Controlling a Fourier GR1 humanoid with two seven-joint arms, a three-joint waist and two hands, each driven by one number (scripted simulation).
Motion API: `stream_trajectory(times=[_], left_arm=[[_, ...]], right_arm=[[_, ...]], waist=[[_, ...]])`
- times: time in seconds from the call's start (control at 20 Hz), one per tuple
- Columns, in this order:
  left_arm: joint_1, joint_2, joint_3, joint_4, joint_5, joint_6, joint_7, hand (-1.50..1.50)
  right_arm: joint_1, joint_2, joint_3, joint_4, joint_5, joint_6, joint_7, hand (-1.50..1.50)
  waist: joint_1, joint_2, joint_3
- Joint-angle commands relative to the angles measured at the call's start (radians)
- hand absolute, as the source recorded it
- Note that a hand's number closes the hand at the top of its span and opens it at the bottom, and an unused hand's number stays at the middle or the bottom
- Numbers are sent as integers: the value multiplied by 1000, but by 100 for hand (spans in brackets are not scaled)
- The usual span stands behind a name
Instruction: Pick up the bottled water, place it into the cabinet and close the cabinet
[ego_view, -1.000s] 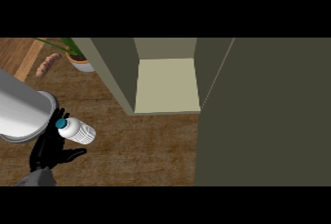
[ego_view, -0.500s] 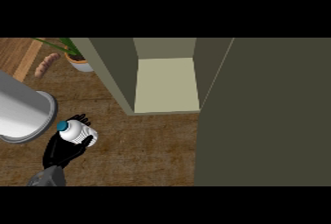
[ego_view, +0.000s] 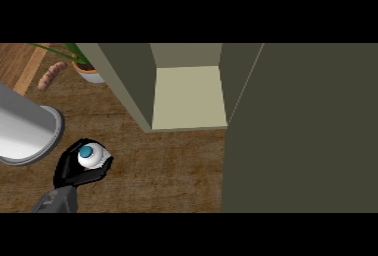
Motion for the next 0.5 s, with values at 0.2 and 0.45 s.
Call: stream_trajectory(times=[0.2, 0.45], left_arm=[[81, -132, -146, -7, -164, 152, -242, 150], [58, -193, -159, -53, -157, 161, -190, 150]], right_arm=[[65, -47, 19, -165, 32, -26, 53, -150], [55, -32, 17, -109, 17, -48, 18, -150]], waist=[[24, -5, -1], [36, -8, 1]])
